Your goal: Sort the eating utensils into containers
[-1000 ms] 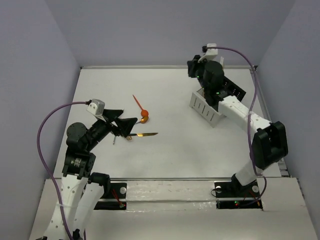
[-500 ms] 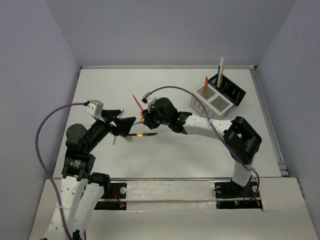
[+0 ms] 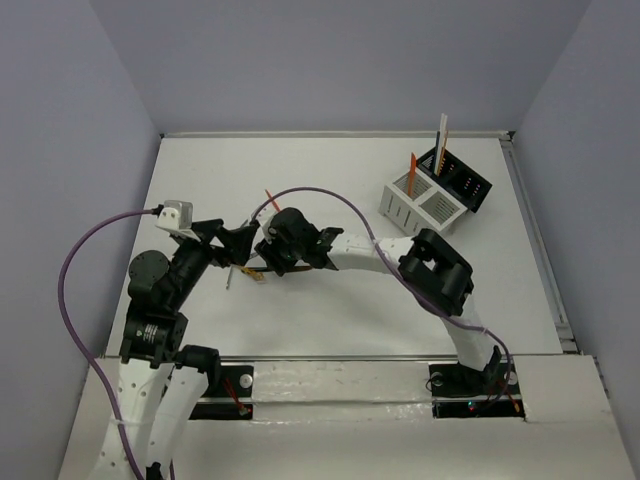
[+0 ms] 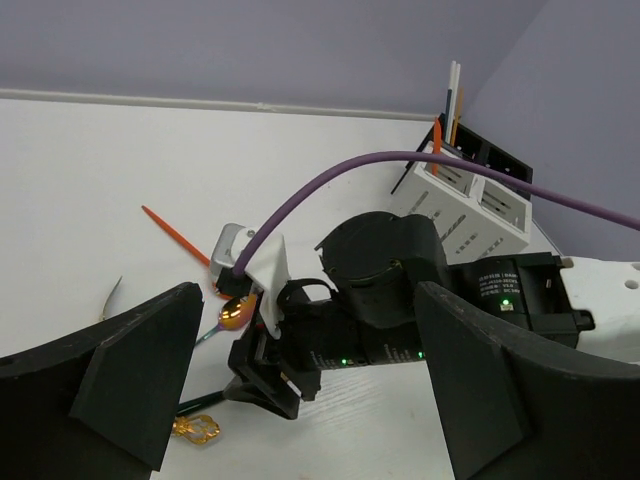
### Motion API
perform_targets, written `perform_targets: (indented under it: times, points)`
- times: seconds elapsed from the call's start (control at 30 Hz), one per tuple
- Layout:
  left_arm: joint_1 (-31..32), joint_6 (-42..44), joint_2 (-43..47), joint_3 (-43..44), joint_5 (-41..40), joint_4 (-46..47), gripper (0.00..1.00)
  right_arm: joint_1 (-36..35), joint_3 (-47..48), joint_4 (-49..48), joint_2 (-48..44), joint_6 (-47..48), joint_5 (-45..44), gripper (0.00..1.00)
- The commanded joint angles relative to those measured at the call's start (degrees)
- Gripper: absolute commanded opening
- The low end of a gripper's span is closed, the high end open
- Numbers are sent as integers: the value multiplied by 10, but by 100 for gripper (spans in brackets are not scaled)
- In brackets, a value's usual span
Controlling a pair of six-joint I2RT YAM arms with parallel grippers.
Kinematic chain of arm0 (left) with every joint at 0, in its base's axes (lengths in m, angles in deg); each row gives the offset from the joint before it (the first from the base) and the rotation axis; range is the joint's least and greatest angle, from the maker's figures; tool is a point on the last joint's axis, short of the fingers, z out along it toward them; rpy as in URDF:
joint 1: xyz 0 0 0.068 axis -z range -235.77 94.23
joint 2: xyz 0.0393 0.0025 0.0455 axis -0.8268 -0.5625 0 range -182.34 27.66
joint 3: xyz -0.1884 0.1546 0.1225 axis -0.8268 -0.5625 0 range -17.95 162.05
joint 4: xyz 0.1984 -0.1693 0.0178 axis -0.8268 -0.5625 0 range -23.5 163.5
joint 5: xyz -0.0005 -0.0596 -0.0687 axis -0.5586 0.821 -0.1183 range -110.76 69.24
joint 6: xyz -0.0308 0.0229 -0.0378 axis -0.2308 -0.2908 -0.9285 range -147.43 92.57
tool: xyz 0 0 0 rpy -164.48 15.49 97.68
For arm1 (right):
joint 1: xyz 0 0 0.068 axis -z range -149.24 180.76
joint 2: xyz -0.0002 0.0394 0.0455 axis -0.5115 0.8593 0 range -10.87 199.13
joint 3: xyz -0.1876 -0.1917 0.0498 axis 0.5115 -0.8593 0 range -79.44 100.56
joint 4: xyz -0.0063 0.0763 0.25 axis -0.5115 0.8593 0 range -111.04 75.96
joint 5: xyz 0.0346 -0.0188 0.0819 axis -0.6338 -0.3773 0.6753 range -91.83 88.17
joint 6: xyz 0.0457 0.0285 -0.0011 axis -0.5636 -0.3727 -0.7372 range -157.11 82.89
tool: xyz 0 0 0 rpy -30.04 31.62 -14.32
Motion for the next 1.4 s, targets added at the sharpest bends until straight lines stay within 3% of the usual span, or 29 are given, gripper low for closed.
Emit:
perform_targets:
  times: [0.0, 0.27, 0.37, 0.4, 0.57, 0.8, 0.87, 0.97, 1.07, 1.2, 1.37]
  points:
    - [-3, 1, 4, 20, 1, 18, 99, -7, 60, 59, 28, 57, -3, 59]
    - [-3, 3, 2, 18, 17, 25, 99, -13, 96, 103, 71, 89, -1, 56]
    - [-3, 2, 3, 18, 20, 26, 99, -13, 83, 113, 73, 98, 0, 51]
    - [-3, 3, 2, 18, 21, 26, 99, -13, 76, 113, 71, 101, -7, 45]
    - [-3, 2, 4, 17, 23, 26, 99, -13, -25, 84, 13, 92, -106, 24]
    - [-3, 1, 2, 13, 33, 33, 99, -13, -178, 28, -102, 102, -182, 24]
    - [-3, 1, 0, 13, 35, 33, 99, -13, -204, 19, -119, 108, -190, 25]
    - [-3, -2, 0, 10, 40, 36, 99, -13, -240, 0, -140, 112, -194, 35]
    - [-3, -5, -1, 9, 36, 37, 99, -13, -256, -14, -159, 102, -197, 55]
    - [-3, -11, 0, 8, 29, 37, 99, -13, -267, -23, -202, 83, -187, 66]
    - [-3, -14, -1, 7, 18, 36, 99, -13, -308, -22, -297, -37, -157, 72]
